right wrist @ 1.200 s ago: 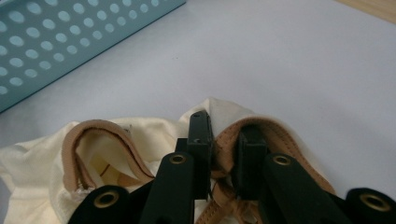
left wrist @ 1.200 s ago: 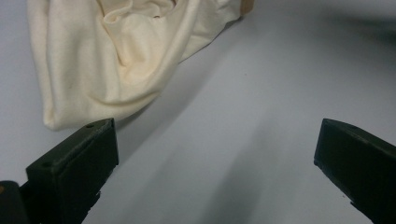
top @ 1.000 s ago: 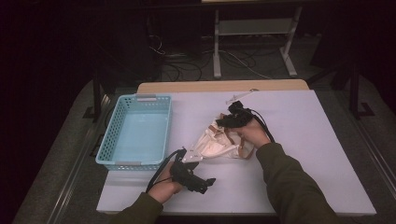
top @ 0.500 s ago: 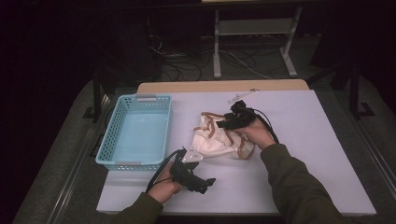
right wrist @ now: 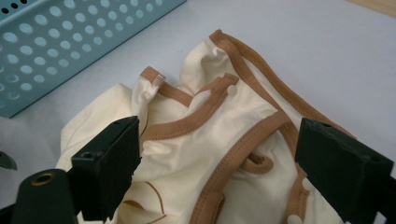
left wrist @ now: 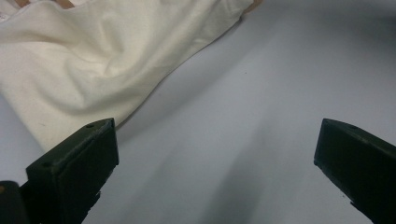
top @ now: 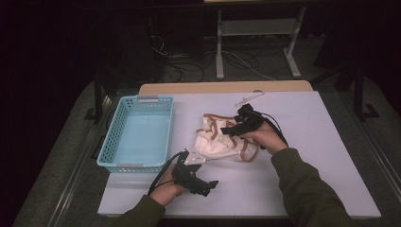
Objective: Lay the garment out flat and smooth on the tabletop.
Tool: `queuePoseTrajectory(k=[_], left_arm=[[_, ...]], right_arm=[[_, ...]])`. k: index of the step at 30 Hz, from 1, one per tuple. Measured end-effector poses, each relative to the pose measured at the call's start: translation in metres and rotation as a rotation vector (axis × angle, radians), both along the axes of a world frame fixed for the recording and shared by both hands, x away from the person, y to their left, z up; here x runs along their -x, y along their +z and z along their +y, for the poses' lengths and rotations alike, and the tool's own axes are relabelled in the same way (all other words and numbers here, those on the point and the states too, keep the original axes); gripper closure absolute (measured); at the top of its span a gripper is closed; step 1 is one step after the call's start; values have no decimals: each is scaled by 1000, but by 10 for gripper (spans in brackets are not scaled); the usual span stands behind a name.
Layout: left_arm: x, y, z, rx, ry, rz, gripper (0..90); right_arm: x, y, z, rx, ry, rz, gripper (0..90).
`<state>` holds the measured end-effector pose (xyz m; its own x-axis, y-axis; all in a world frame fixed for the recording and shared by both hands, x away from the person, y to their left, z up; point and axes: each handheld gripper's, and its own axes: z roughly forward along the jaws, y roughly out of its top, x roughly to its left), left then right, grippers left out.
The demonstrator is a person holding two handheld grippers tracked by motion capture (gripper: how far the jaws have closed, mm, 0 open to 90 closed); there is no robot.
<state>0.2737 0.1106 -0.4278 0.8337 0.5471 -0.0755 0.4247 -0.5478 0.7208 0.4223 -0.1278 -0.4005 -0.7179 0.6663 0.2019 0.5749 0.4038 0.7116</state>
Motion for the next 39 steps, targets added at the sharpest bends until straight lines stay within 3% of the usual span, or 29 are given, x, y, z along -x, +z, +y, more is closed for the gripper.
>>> queuePoseTrajectory(k=[15, 27, 39], left_arm=[[0, 0, 0, 4, 5, 1, 0], [0, -1, 0, -7, 2, -1, 0], [0, -1, 0, -7, 5, 0, 0]], right_arm=[[14, -6, -29, 27, -56, -14, 148], [26, -22, -52, 68, -89, -9, 235], [26, -38, -47, 145, -107, 5, 330]])
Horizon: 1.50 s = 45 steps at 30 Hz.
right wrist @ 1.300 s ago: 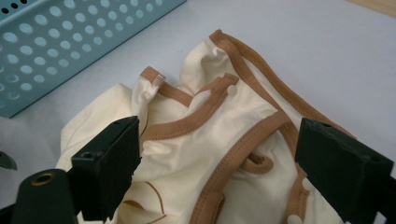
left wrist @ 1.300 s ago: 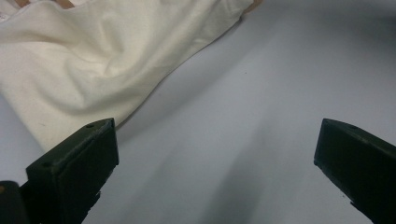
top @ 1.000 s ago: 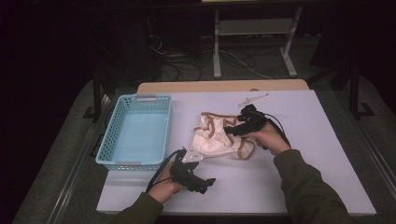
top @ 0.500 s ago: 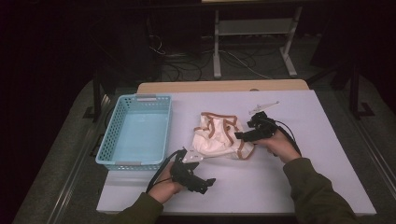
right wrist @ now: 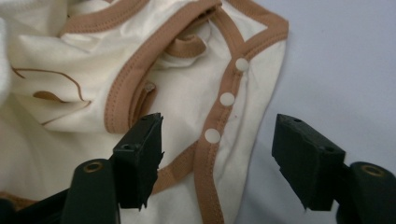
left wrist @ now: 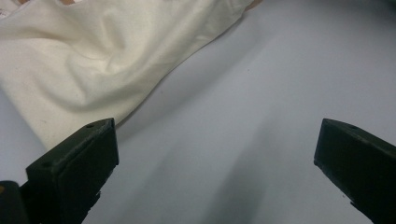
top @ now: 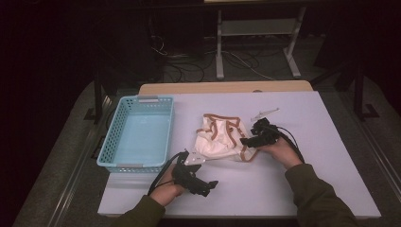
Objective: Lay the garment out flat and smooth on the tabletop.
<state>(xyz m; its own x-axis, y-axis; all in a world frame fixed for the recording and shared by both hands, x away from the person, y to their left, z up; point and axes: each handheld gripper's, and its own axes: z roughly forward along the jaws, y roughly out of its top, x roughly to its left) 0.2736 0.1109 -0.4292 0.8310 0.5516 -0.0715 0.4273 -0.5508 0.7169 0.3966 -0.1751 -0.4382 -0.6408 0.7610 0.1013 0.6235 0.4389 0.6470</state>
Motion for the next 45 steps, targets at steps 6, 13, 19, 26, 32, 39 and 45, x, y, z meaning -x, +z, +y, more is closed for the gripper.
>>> queuePoseTrajectory(k=[6, 13, 19, 26, 32, 39, 45], left_arm=[[0, 0, 0, -1, -2, -1, 0], [0, 0, 0, -1, -4, -1, 0], [0, 0, 0, -2, -3, -1, 0], [0, 0, 0, -1, -4, -1, 0], [0, 0, 0, -1, -4, -1, 0], [0, 0, 0, 0, -4, -1, 0], [0, 0, 0, -1, -4, 0, 0]], right_arm=[[-2, -4, -2, 9, -10, -1, 379], [0, -8, 3, 40, 2, -21, 457], [1, -7, 5, 46, 17, -24, 568], [1, -6, 5, 39, 26, -13, 695], [0, -5, 5, 26, 32, 7, 779], [1, -4, 8, 47, 49, -7, 801], [3, -2, 7, 57, 46, -8, 801]])
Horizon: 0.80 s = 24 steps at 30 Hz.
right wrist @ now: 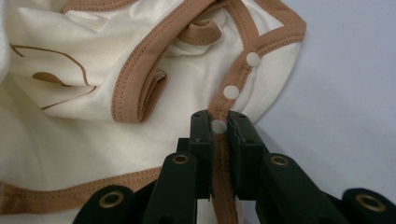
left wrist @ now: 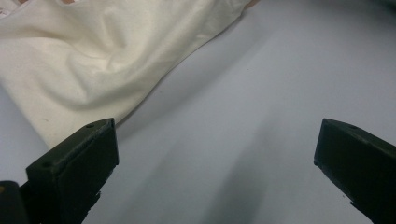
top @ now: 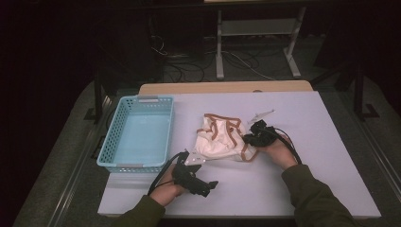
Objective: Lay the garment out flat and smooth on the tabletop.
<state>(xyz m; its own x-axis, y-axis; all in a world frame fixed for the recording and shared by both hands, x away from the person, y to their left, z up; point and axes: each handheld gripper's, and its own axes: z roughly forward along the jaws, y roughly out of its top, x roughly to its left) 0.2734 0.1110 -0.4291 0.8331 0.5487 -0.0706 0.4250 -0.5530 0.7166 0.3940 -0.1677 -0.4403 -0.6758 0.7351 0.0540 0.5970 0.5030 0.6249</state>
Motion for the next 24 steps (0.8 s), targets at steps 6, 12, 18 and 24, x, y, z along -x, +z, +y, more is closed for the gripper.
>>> queuePoseTrajectory(k=[6, 12, 18, 24], left_arm=[[0, 0, 0, 0, 3, 0, 0], [0, 0, 0, 1, 4, 0, 0], [0, 0, 0, 1, 4, -1, 0], [0, 0, 0, 1, 4, -2, 0]], right_arm=[[3, 4, -5, 5, -6, -4, 801], [7, 9, -13, 3, -13, -4, 801], [13, 14, -26, 4, -30, -5, 801], [20, 17, -41, 2, -47, 1, 801]])
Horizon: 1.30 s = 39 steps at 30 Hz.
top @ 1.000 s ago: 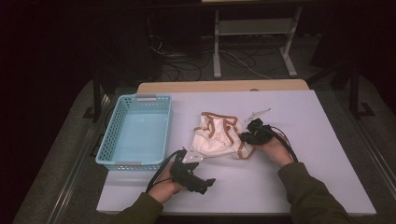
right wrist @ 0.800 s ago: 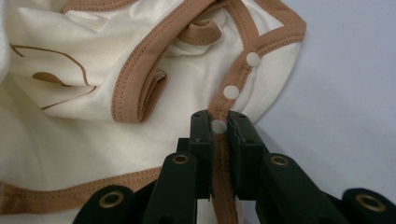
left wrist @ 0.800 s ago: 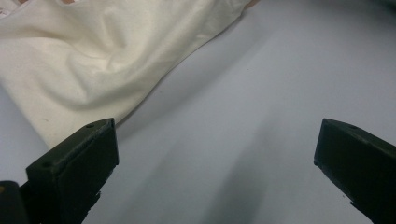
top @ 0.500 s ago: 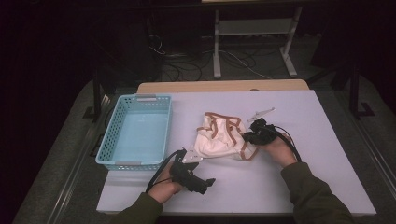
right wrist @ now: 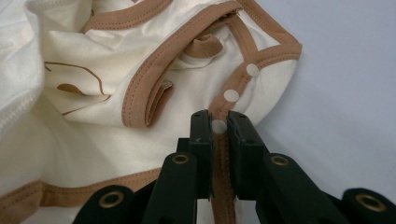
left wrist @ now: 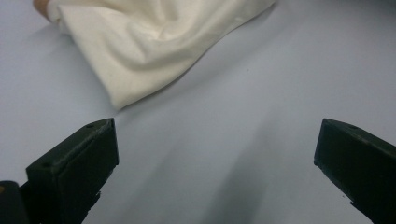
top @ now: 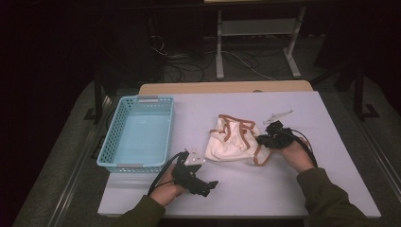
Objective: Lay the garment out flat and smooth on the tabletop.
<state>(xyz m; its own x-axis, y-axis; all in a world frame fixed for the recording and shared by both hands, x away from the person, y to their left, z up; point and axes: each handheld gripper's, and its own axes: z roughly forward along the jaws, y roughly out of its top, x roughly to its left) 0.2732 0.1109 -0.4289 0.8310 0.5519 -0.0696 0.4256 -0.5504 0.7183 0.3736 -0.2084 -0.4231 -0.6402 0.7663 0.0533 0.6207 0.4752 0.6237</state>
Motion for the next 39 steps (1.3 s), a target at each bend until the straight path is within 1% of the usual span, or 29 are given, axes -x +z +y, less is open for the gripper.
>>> queuePoseTrajectory(k=[4, 12, 14, 15, 18, 27, 32, 39], left_arm=[[0, 0, 0, -1, 0, 1, 0], [0, 0, 0, -2, -3, 0, 0], [0, 0, 0, -3, -4, 0, 0], [0, 0, 0, -3, -4, 0, 0], [0, 0, -1, -4, -5, 0, 0], [0, 0, -1, -7, -6, 1, 0], [0, 0, -1, -7, -6, 1, 0], [0, 0, -1, -8, -7, 1, 0]], right_arm=[[5, 2, -11, -3, -11, 7, 801], [16, 5, -33, -3, -36, 5, 801], [19, 5, -40, 2, -42, 1, 800], [20, 6, -42, 0, -50, 7, 800], [23, 5, -50, 4, -61, 5, 800], [31, 3, -73, 10, -102, 20, 799], [32, -1, -82, 14, -115, 33, 799], [32, -4, -86, 14, -122, 50, 796]])
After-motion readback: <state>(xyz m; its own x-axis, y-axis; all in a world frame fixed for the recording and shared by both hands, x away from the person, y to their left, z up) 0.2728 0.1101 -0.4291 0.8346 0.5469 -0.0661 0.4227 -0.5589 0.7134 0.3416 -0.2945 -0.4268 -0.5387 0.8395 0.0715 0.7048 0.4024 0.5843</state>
